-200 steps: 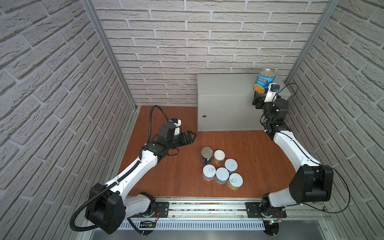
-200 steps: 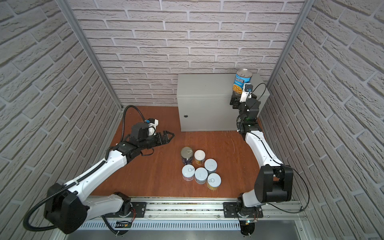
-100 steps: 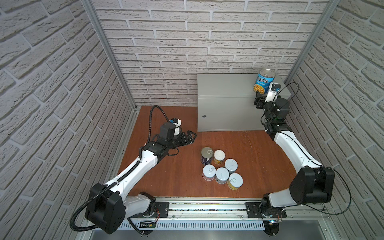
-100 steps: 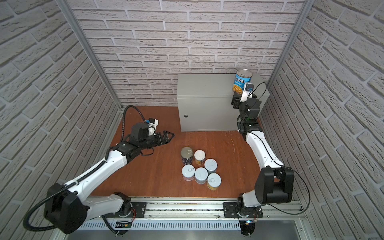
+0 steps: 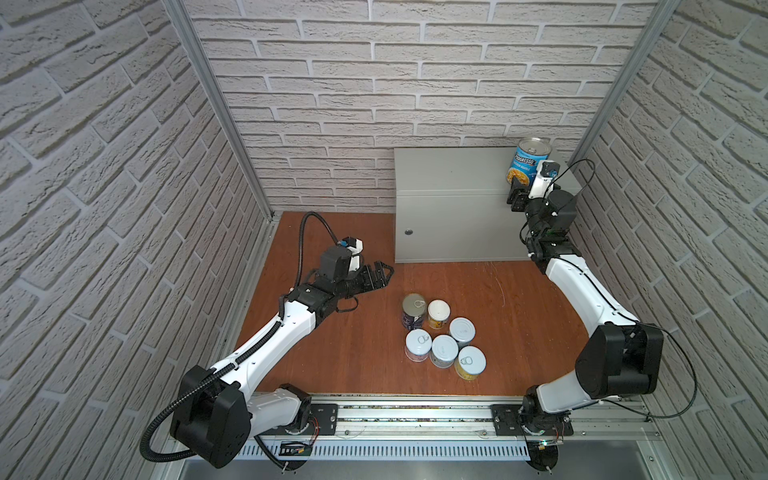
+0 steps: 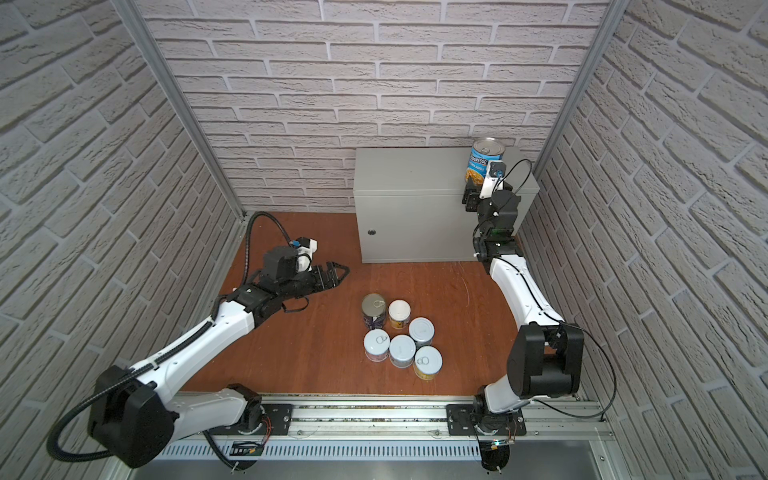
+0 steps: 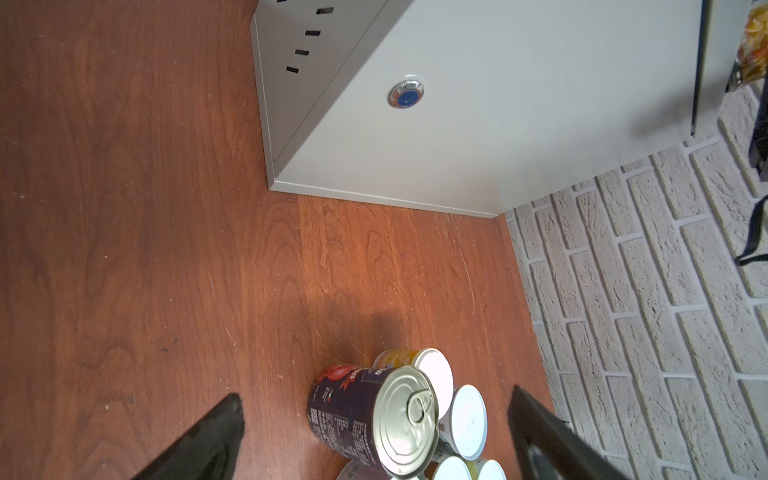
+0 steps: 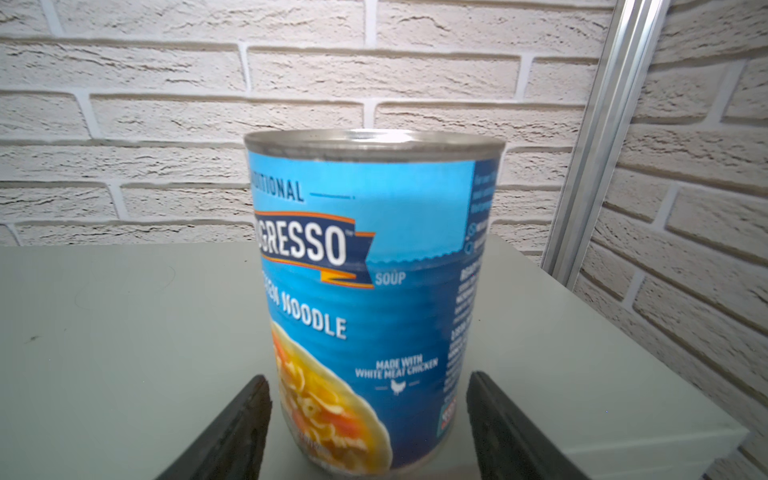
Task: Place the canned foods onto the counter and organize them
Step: 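Lower the blue Progresso can onto the cabinet top with the right gripper, then open the right gripper and release the blue can on the cabinet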
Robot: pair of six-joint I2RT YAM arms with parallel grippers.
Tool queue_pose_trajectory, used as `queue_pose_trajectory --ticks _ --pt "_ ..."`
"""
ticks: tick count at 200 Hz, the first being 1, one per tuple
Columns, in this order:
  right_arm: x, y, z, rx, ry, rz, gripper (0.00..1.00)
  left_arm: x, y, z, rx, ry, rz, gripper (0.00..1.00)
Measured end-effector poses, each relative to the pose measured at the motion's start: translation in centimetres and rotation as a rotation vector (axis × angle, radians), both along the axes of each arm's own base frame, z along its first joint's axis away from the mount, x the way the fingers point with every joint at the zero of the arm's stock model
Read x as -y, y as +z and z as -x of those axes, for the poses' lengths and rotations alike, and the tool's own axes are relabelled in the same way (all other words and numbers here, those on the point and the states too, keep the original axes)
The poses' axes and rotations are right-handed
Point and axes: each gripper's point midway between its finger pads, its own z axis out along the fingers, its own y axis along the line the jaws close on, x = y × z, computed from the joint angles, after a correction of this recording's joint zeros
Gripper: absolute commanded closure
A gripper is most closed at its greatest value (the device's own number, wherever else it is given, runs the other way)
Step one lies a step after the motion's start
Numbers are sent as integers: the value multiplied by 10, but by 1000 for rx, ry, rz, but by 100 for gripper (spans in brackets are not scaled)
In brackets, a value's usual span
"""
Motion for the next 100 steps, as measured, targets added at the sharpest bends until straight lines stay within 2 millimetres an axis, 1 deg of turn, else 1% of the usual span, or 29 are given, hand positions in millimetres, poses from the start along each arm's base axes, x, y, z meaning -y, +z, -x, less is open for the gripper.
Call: queue_pose_trajectory --ticks 20,100 --pt "1 -4 -6 -10 -5 4 24 0 0 0 0 1 1 2" --pt "3 -3 -20 -2 -17 12 24 1 -1 -1 -4 3 5 2"
